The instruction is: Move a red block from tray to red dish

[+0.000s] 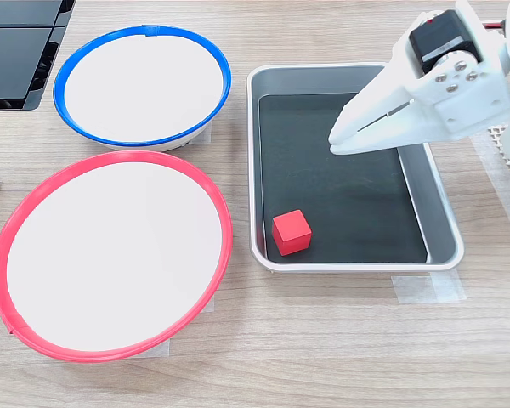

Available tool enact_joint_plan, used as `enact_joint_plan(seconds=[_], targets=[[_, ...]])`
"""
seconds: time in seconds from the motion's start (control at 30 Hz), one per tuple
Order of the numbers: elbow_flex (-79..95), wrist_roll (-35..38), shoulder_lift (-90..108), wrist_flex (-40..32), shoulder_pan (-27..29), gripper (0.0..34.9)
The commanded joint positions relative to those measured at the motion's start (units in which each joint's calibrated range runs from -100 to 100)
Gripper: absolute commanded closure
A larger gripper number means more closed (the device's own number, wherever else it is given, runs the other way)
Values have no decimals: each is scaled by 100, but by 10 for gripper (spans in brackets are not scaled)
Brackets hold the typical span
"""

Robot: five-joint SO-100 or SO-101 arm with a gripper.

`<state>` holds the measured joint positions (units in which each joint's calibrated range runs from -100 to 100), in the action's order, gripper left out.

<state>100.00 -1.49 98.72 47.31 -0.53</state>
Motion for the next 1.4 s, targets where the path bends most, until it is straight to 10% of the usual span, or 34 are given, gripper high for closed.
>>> enact_joint_plan(seconds=[0.0, 1.37], targets=[[0, 20, 34, 11, -17, 346], [-519, 264, -623, -146, -17, 348]])
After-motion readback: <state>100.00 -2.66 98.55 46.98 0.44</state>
